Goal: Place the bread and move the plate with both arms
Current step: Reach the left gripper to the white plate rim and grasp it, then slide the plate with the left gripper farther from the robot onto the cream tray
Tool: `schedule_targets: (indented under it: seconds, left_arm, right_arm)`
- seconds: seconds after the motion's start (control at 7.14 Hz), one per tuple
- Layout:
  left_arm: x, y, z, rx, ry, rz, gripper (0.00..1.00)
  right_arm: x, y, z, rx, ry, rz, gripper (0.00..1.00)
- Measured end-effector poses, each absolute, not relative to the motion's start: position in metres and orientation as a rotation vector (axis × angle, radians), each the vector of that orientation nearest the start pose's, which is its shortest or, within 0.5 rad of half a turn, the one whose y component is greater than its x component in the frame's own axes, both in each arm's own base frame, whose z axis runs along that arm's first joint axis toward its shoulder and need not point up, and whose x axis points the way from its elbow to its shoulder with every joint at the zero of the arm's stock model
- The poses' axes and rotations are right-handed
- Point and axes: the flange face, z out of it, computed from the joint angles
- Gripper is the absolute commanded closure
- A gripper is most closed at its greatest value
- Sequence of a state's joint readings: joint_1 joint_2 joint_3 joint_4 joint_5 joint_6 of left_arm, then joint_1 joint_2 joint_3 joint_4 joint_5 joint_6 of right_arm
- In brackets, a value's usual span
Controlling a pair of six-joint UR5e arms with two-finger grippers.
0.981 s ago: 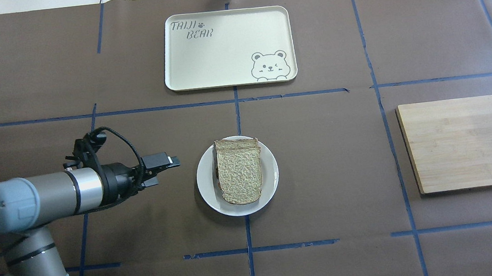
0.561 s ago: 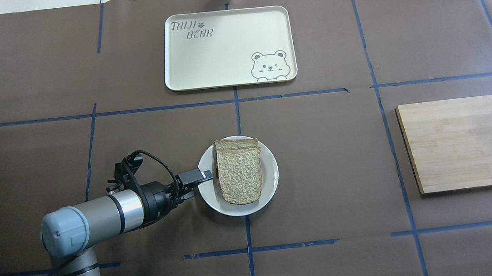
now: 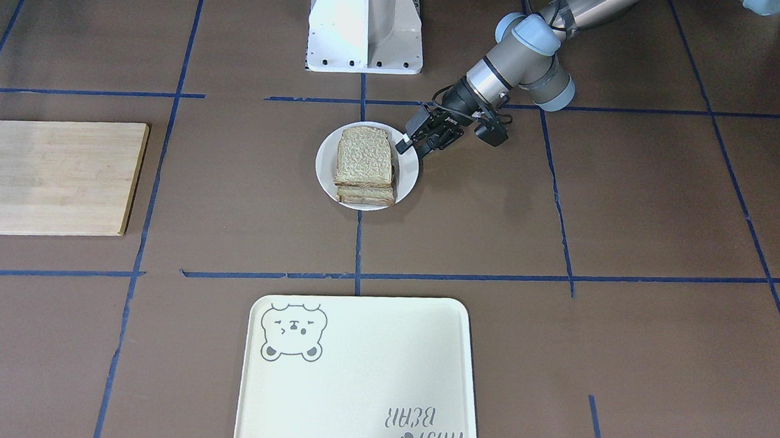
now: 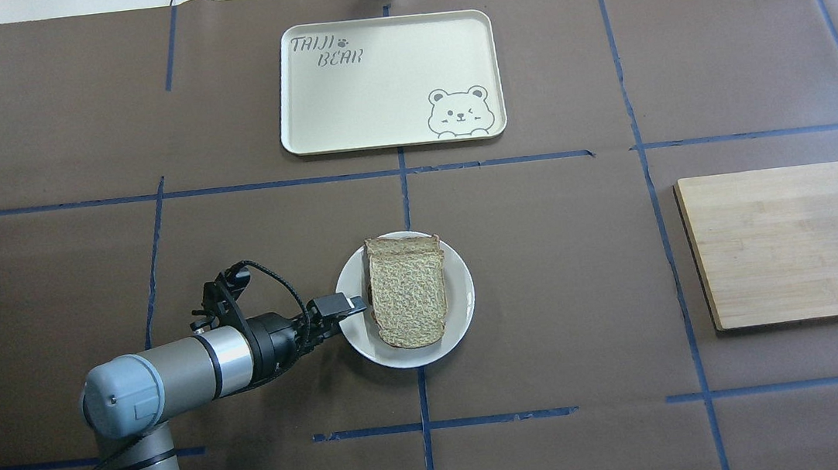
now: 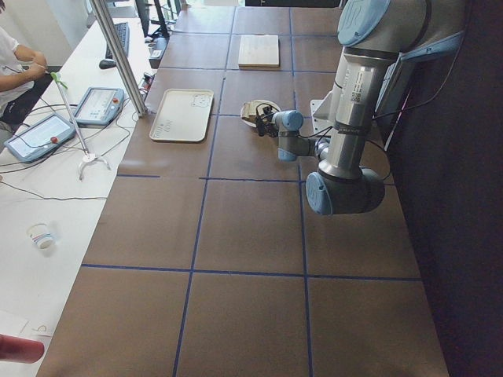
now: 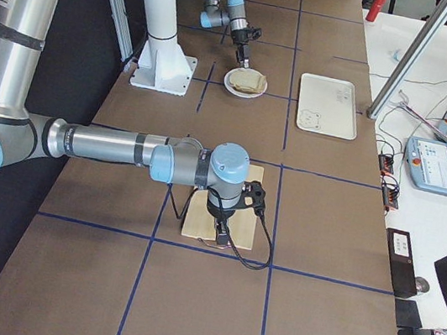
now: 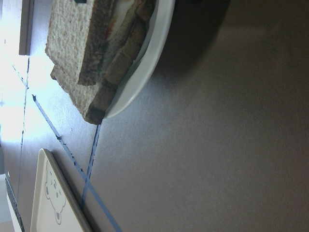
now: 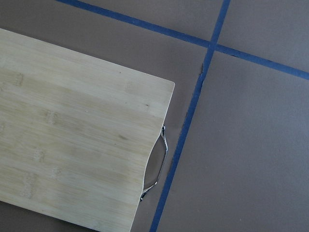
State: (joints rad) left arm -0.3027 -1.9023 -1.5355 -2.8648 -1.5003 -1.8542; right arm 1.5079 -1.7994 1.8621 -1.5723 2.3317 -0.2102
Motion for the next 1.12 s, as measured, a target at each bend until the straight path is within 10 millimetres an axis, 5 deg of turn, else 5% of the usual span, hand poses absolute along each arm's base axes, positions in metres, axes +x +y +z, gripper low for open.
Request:
schedule_targets:
  seconds: [0.56,1.12]
  left_arm:
    - [0.5523,-0.319,0.3501,0.07,1.603,-0.511,0.92]
    - [0.5485,-0.318,0.3477,0.072,1.642,-0.504,0.97]
  right_arm:
    - [0.0394,-0.4023,0.6183,0.113,-0.757,-0.282,0.0]
    - [0.0395,-0.4022,0.6189,0.112,-0.756,-0.281,0.0]
